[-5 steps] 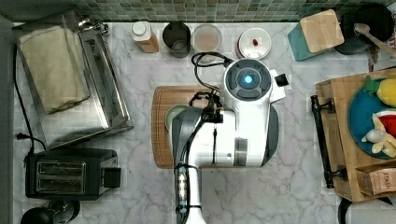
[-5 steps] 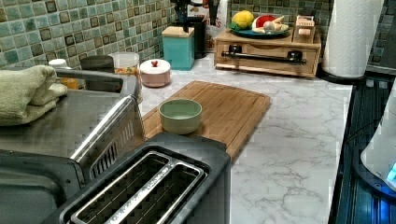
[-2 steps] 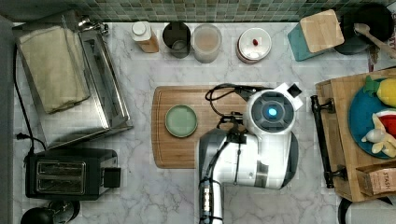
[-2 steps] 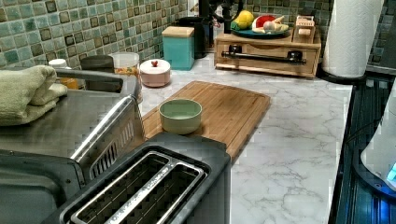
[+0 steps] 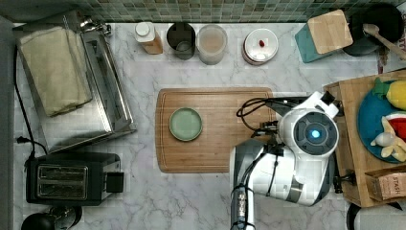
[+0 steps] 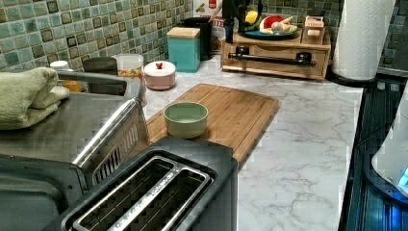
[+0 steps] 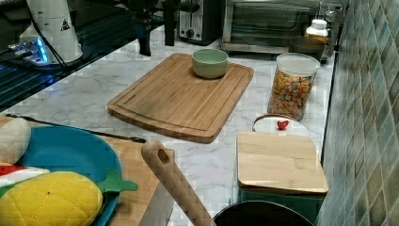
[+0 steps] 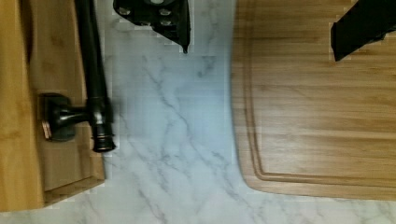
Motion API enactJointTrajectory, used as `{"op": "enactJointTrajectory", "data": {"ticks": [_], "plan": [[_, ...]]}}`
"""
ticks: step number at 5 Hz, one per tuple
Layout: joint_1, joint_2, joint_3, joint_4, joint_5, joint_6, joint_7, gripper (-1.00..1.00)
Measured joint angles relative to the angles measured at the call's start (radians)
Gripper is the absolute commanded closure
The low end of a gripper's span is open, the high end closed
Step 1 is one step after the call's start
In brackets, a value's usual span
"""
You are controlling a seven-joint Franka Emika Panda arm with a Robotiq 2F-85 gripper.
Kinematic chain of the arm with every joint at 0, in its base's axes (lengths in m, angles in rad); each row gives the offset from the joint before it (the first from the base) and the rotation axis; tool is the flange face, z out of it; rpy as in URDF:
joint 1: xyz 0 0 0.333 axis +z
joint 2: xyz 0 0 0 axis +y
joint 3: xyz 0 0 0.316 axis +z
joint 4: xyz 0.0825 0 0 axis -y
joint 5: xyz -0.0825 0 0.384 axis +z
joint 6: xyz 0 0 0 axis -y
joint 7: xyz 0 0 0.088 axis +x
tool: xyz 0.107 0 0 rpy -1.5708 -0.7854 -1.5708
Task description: Open the drawer.
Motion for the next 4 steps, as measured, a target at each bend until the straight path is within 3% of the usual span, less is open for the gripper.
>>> {"op": "enactJointTrajectory", "data": {"ticks": [4], "plan": [[-0.061, 0.062, -0.069, -0.002, -0.057, 0.157, -0.259, -1.0]]}}
